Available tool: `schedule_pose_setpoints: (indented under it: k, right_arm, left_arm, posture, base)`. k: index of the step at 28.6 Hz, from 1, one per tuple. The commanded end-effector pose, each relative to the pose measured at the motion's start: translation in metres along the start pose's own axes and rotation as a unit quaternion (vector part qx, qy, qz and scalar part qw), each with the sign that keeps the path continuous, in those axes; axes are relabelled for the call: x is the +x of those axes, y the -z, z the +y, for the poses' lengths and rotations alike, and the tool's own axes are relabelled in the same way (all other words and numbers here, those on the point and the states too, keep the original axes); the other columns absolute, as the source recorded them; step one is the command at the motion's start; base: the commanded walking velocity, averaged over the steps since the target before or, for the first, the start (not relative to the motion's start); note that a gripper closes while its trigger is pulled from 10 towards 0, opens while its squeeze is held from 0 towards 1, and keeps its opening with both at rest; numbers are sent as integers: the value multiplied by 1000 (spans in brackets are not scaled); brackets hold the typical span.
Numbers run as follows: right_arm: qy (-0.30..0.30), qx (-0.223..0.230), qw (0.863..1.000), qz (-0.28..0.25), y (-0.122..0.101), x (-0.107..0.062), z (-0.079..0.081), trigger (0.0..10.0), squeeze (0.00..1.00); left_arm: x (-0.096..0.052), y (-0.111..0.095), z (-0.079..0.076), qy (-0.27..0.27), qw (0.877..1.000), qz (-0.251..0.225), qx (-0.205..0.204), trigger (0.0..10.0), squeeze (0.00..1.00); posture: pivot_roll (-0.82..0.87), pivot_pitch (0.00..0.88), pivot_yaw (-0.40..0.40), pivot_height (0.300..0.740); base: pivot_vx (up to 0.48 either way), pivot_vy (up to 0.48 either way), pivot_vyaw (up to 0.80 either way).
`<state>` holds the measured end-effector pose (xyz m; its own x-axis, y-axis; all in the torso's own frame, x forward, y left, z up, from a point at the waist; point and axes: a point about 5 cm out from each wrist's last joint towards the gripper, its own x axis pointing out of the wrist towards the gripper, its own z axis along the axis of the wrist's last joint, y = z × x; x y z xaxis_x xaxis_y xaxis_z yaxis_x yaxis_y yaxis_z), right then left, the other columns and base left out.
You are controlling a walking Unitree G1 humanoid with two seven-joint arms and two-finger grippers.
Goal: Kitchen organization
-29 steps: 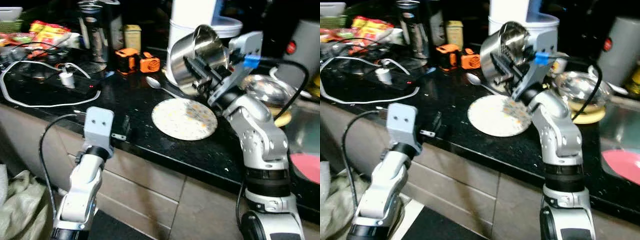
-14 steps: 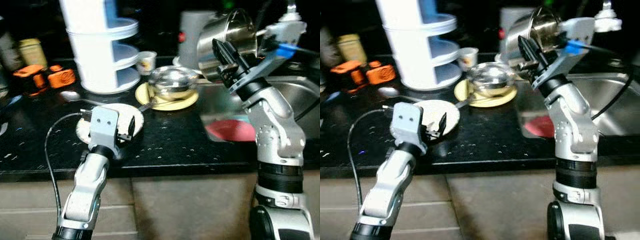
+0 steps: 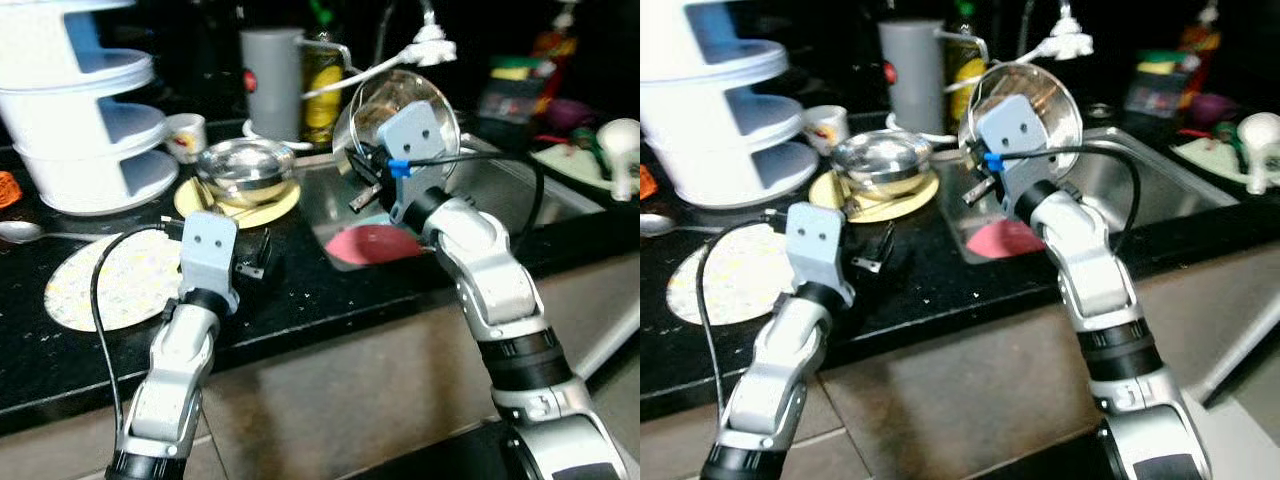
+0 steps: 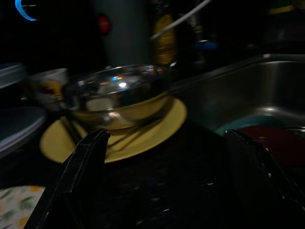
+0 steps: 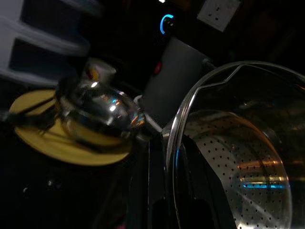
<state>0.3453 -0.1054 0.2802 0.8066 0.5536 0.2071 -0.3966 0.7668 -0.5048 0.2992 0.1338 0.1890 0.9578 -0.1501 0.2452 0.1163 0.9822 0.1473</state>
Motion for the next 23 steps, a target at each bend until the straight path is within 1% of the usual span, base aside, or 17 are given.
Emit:
schedule_pose_setpoints:
  k: [1, 3, 5, 11, 13, 15, 16, 18, 21, 23]
  right_arm:
    - [-28, -23, 999, -15, -4, 3, 13, 10000, 0]
    - [-48, -39, 998, -13, -1, 3, 22, 10000, 0]
    - [-60, -51, 997, -7, 1, 3, 28, 10000, 0]
    - [-73, -52, 996, 0, 5, 2, 34, 10000, 0]
    - [-78, -44, 996, 2, 7, 1, 35, 10000, 0]
    - [-98, -13, 995, 5, 11, -1, 39, 10000, 0]
    - [-103, -5, 995, 4, 11, -2, 40, 10000, 0]
    - [-104, -5, 995, 2, 10, -2, 40, 10000, 0]
    - [-97, -15, 995, 3, 10, -1, 39, 10000, 0]
    - [-83, -22, 996, 4, 11, 0, 36, 10000, 0]
  left_arm:
    - [-1, 1, 4, -10, 1000, 7, -5, 10000, 0]
    - [-2, 1, 3, -9, 1000, 8, -9, 10000, 0]
    - [-2, 2, 2, -8, 1000, 9, -14, 10000, 0]
    - [-2, 1, 3, -11, 1000, 8, -14, 10000, 0]
    - [-1, 1, 3, -11, 1000, 8, -14, 10000, 0]
    - [-1, 1, 3, -10, 1000, 9, -14, 10000, 0]
    - [-1, 1, 3, -10, 1000, 9, -14, 10000, 0]
    - [-1, 1, 3, -11, 1000, 9, -13, 10000, 0]
    - [-1, 1, 3, -11, 1000, 10, -13, 10000, 0]
    - [-1, 1, 3, -10, 1000, 10, -13, 10000, 0]
  posture:
    - [42, 0, -17, 740]
    - [42, 0, -18, 740]
    - [42, 0, -18, 740]
    - [42, 0, -18, 740]
    - [34, 0, -16, 740]
    - [36, 0, -18, 740]
    - [36, 0, -18, 740]
    - [37, 0, -21, 740]
    - [37, 0, -21, 740]
    - [39, 0, -23, 740]
  base:
    - [0, 0, 0]
    - [0, 0, 0]
    - [0, -337, 0]
    - [0, -356, 0]
    - [0, -360, 0]
    - [0, -360, 0]
    - [0, -360, 794]
    - [0, -360, 788]
    - [0, -361, 792]
    - [0, -364, 0]
